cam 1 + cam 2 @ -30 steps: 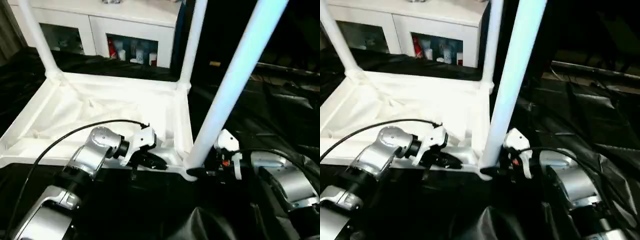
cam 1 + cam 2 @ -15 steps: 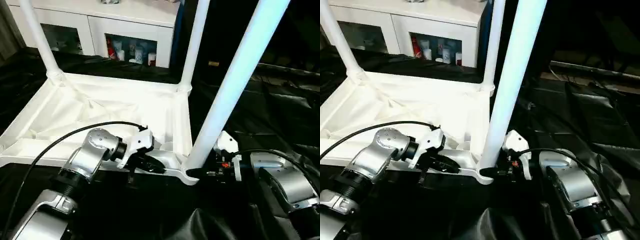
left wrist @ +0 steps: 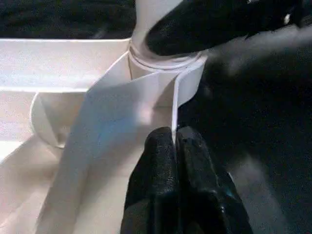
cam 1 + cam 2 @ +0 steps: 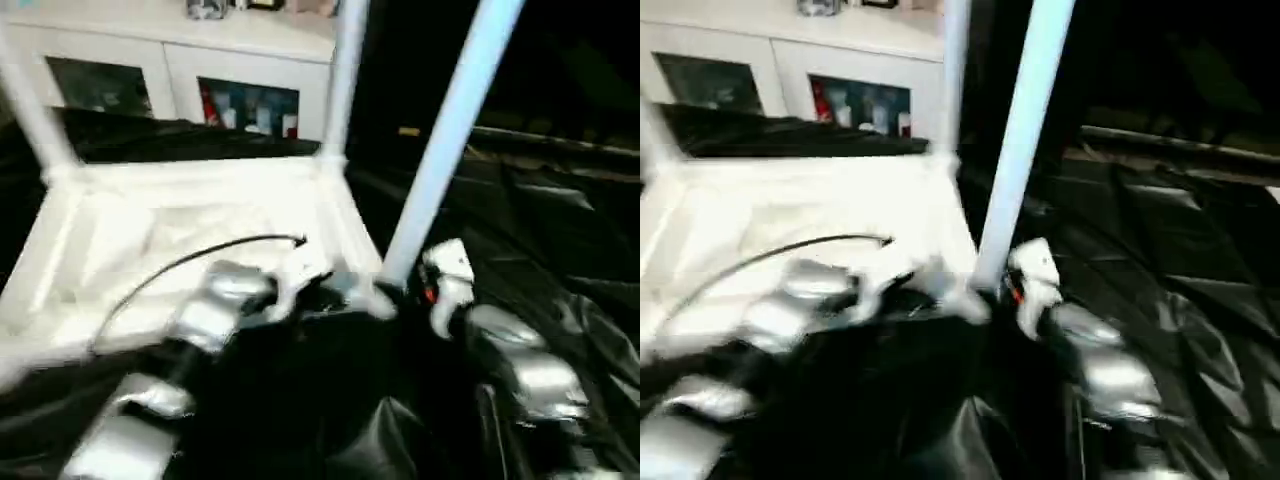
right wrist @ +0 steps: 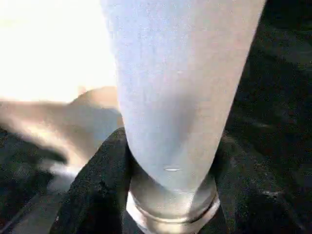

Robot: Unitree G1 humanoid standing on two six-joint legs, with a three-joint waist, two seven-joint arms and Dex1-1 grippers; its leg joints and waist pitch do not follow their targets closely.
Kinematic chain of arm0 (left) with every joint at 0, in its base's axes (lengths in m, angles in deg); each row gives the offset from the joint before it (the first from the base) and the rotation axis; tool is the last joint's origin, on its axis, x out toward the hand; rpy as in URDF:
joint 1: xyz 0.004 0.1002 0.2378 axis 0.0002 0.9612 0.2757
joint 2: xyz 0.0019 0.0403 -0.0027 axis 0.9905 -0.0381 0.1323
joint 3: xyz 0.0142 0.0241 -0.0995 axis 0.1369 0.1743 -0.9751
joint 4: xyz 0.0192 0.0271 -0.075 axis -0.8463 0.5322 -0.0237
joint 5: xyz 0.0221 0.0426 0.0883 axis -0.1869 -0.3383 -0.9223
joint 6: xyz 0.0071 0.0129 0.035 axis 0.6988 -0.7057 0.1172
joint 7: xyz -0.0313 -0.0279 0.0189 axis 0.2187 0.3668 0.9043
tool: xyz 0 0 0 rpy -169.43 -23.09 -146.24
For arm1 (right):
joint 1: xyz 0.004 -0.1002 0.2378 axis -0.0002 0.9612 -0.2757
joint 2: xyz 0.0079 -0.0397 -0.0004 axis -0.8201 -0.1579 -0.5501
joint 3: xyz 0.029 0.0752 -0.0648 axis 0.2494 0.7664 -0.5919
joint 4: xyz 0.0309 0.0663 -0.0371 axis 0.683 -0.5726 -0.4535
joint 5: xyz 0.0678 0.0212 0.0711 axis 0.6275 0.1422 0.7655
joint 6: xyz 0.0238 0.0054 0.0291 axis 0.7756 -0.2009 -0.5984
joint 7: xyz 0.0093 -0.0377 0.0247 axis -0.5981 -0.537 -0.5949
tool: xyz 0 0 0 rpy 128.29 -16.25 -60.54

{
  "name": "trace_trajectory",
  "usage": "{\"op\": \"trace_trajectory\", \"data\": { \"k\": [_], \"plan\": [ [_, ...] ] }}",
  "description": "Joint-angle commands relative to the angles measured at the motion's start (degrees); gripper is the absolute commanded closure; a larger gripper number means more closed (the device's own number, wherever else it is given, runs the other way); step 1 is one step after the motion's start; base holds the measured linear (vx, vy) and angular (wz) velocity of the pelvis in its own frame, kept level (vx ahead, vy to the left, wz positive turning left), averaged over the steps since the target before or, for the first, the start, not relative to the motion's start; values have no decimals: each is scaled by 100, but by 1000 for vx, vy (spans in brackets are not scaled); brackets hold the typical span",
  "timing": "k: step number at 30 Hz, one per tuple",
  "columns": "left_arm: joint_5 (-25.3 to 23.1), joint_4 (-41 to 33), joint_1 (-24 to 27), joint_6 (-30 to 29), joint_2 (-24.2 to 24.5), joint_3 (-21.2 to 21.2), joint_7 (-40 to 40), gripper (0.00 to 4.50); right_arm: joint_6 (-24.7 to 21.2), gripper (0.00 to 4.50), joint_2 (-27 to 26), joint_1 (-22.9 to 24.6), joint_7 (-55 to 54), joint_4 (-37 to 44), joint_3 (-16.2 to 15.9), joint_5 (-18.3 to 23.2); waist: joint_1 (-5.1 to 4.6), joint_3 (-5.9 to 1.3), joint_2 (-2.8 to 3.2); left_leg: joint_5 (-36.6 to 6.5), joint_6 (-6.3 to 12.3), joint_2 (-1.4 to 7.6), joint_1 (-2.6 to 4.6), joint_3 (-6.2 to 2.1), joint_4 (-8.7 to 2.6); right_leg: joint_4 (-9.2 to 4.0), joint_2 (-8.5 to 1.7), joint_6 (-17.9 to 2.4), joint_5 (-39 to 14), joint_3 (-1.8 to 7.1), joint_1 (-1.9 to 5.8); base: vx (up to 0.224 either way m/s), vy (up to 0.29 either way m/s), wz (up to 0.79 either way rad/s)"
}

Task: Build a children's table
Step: Rotate leg to tighten

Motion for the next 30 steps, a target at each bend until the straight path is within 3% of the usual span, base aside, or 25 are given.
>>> {"op": "trace_trajectory", "data": {
  "k": [1,6,9,13,14,18,21,22,23,24,25,27,28,30],
  "plan": [
    [-14,95,-35,-57,-400,236,-368,450,-178,245,-155,4,-454,-400,-149,-166,-27,-215,39,-1844,-231,406,76,-297,-499,-657,-637,-615,-2790,338,94,0,0,0],
    [-133,202,-65,291,-725,459,-414,450,-29,245,-380,-180,-564,-496,-261,-247,-2,-217,49,-1770,-76,390,67,-271,-500,-667,-633,-590,-2542,367,94,0,0,0],
    [-237,317,-112,511,-700,504,-411,450,60,180,-470,-209,-545,-505,-115,-133,19,-217,53,-1773,-37,394,74,-271,-508,-672,-643,-556,-2607,373,97,0,0,0],
    [-298,463,-183,775,-527,446,-384,450,101,153,-388,-148,-427,-384,-66,-52,62,-218,56,-1696,-25,407,92,-259,-520,-659,-634,-583,-2487,382,88,0,0,0],
    [-297,512,-216,836,-480,413,-386,450,96,153,-327,-112,-372,-310,-66,-16,59,-215,27,-1679,-14,402,86,-251,-517,-662,-627,-579,-2480,379,88,0,0,0],
    [-293,762,-346,1271,-305,302,-294,450,-240,137,336,368,869,594,-146,443,139,-209,16,-1582,136,415,105,-227,-503,-673,-638,-520,-2422,401,87,0,0,0],
    [-232,838,-394,1392,-253,216,-257,450,-279,137,777,676,1439,1052,-203,555,168,-243,-10,-1183,240,422,12,-231,-499,-594,-640,-569,-1975,392,162,0,0,0],
    [-186,858,-411,1438,-230,165,-234,450,-285,137,1007,839,1717,1283,-239,616,201,-246,24,-1056,276,415,16,-213,-476,-588,-620,-574,-1734,392,173,0,0,0],
    [-139,889,-426,1499,-207,118,-200,450,-286,137,1206,991,1968,1495,-264,697,221,-252,3,-1039,308,424,34,-203,-461,-580,-617,-591,-1606,396,169,0,0,0],
    [-80,916,-435,1589,-177,70,-142,450,-293,137,1394,1144,2199,1724,-294,793,242,-260,9,-980,404,414,22,-193,-438,-545,-614,-676,-1338,400,188,0,0,0],
    [-67,927,-438,1611,-171,61,-129,450,-297,137,1426,1171,2238,1767,-299,814,219,-273,2,-845,486,410,-48,-212,-442,-512,-630,-744,-1121,382,228,0,0,0],
    [-30,933,-428,1668,-127,12,-143,450,-352,137,1589,1315,2443,1993,-353,920,179,-309,-13,-570,536,404,-118,-239,-415,-457,-622,-805,-839,347,264,0,0,0],
    [0,927,-415,1694,-113,-35,-184,450,-377,137,1677,1398,2523,2132,-387,947,188,-315,-19,-500,596,415,-78,-219,-393,-445,-620,-896,-643,354,222,0,0,0],
    [56,909,-383,1775,-88,-129,-243,450,-468,137,1771,1540,2631,2399,-420,1007,191,-287,-5,-521,660,416,-85,-208,-389,-418,-602,-1056,-465,354,218,0,0,0]
  ]
}}
